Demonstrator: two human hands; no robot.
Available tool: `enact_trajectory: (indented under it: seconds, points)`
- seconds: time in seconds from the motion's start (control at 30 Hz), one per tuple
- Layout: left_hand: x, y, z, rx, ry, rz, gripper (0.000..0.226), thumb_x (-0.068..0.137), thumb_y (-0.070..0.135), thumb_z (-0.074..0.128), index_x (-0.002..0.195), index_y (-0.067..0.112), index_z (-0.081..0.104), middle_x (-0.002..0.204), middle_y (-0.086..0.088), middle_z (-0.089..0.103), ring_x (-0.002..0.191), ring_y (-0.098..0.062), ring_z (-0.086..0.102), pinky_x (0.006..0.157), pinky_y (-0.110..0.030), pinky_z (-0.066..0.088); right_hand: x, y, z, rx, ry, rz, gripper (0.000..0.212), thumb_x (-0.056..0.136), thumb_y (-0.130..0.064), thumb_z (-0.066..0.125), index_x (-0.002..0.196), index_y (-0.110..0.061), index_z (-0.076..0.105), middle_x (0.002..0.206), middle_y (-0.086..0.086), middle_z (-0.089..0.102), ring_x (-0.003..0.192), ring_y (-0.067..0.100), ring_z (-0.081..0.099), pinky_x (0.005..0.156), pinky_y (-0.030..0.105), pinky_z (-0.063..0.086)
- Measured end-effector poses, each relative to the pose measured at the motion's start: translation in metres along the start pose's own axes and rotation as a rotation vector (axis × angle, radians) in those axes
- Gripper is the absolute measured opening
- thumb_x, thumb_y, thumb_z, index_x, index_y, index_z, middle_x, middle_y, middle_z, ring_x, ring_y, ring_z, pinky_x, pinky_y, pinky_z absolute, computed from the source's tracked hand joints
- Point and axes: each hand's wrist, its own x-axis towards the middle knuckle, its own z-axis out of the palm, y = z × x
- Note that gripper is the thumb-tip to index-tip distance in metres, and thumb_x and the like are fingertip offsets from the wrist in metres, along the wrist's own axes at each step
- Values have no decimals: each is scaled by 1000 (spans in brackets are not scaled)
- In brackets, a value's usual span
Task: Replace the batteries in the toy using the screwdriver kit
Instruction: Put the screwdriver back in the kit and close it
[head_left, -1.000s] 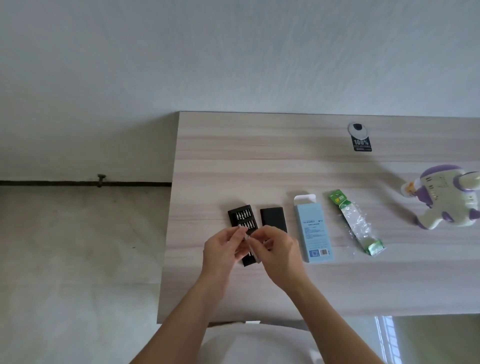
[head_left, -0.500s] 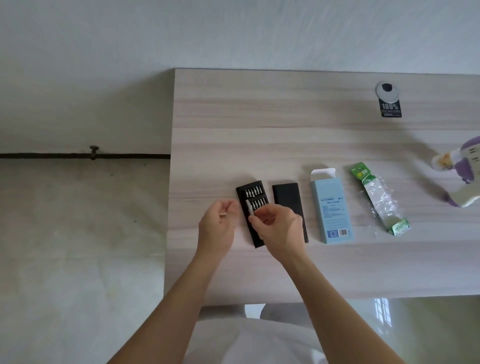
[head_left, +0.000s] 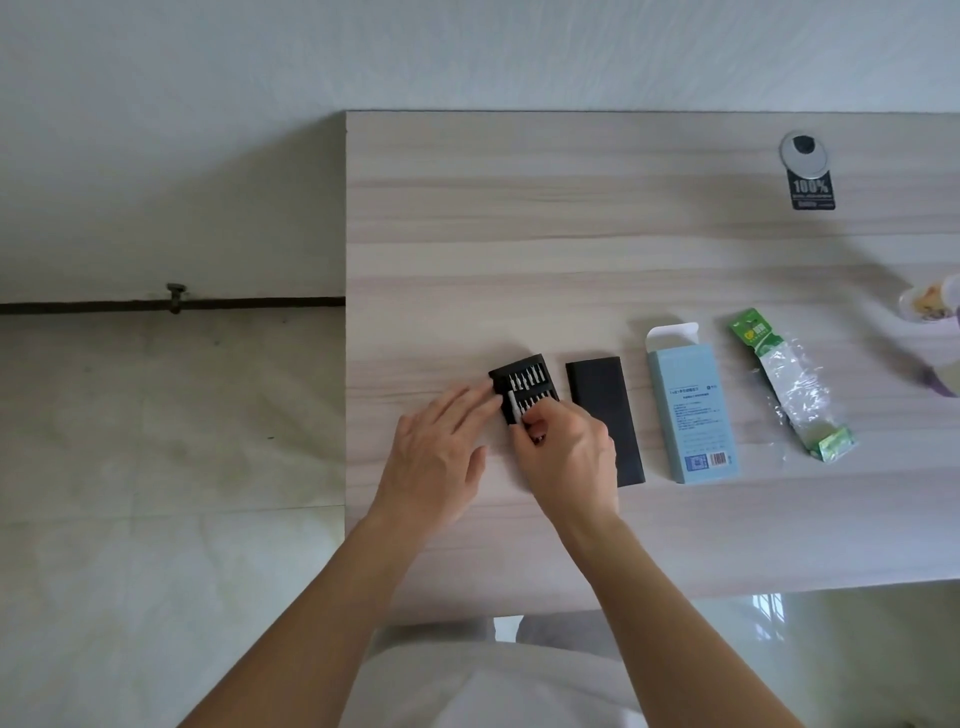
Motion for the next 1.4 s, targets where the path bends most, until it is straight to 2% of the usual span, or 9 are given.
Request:
enact_trajectory:
  seconds: [0.1,0.27,0.5,0.6,0.7,0.9,1.07,1.23,1.4]
  points:
    - [-1,-3,1,5,-17,28,63,85,17,65,145,28,48,156,10,41,141,-16,43,93,-41,48,1,-1,0,-7,1,4,16,84,-24,70,73,-15,62,73,-3,61,64,24,57,54,34,47]
    - [4,-2,1,60,-43,75,56,91,23,42,146,31,46,159,9,37,143,-17,40,92,-39,48,3,2,1,-17,-1,-7,17,86,-26,70,75,-17,62,75,-4,62,66,24,57,55,35,48]
    - [1,-7,4,146,-29,101,60,89,18,60,146,30,47,159,6,37,141,-20,45,92,-40,48,6,8,-6,49,36,-63,15,86,-29,72,77,-18,66,73,-8,62,64,17,57,54,33,47]
    - [1,-3,3,190,-44,103,57,92,21,54,147,29,46,160,5,36,141,-21,44,92,-41,49,11,23,-18,24,96,-37,8,88,-23,69,94,-18,67,79,-5,57,66,17,53,59,32,46]
    - [3,-2,2,225,-49,89,55,93,23,55,147,29,46,161,6,34,141,-21,44,92,-41,48,15,33,-23,0,28,10,21,90,-27,67,110,-20,66,91,-1,57,77,20,57,68,34,48]
    - [5,0,0,270,-60,105,54,93,25,59,146,27,48,160,4,35,139,-23,46,90,-42,47,15,34,-20,29,-26,-26,11,91,-25,67,95,-15,69,86,-3,62,75,20,60,68,35,51]
    - [-5,5,-5,283,-59,156,59,91,26,61,148,21,45,160,2,36,139,-21,46,92,-40,49,9,37,-18,48,-62,-12,16,91,-26,68,103,-17,68,89,-3,62,75,16,56,66,29,42]
    - [-24,8,-6,305,-80,249,58,92,19,59,148,19,45,156,2,42,135,-21,49,96,-39,48,6,40,-17,78,-70,-8,23,89,-26,70,110,-17,66,87,-5,60,75,15,57,67,31,49]
    - [-25,9,-4,368,-46,279,56,90,15,56,145,17,49,156,3,42,133,-23,51,96,-40,47,4,42,-11,170,-105,54,21,86,-28,74,102,-24,62,80,-12,51,70,19,60,59,45,58]
